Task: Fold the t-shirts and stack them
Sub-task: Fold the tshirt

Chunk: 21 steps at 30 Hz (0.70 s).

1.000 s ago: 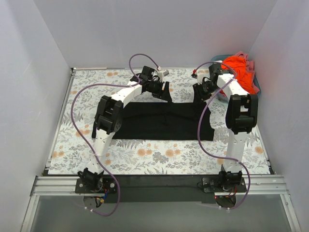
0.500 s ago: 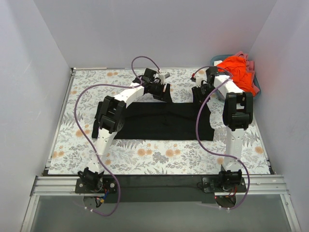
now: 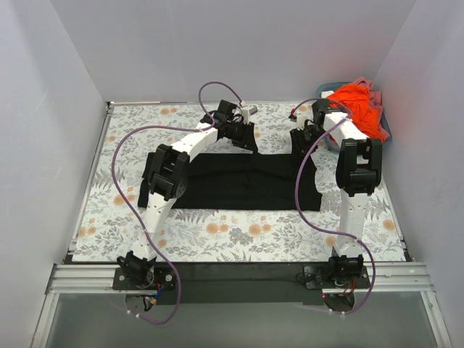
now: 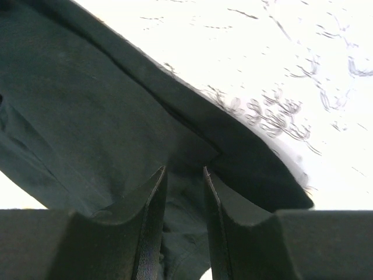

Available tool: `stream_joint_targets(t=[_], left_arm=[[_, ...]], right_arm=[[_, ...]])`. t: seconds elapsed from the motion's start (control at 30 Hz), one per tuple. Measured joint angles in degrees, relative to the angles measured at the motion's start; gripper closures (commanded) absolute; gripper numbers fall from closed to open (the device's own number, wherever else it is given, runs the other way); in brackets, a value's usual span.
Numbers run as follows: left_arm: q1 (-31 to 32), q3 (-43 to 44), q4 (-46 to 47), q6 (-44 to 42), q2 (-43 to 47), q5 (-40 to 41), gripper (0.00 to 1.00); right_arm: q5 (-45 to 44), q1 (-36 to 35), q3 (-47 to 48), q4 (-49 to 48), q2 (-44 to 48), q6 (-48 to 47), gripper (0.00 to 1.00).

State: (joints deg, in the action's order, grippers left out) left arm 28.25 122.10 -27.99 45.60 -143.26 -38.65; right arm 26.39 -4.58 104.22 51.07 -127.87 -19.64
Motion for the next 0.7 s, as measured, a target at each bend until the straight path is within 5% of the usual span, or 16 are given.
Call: stream_joint_targets(t=[0.07,0.23,0.7], left_arm=[[0.0,0.0,-0.02,0.28,0.0,-0.15,0.92],[0.0,0.0,0.0,0.2,0.0,-0.13,0.86],[0.0,0.0,-0.24,-0.09,0.0,-0.13,0.93]], right_arm=[[-0.55,0.42,0.0,0.0,0.02,0.02,0.61],[-0.79,0.94,0.0,0.0,0.02,0.66,0.57],[1.25,0.81,0.02,0.02,0.0,1.57,0.58]])
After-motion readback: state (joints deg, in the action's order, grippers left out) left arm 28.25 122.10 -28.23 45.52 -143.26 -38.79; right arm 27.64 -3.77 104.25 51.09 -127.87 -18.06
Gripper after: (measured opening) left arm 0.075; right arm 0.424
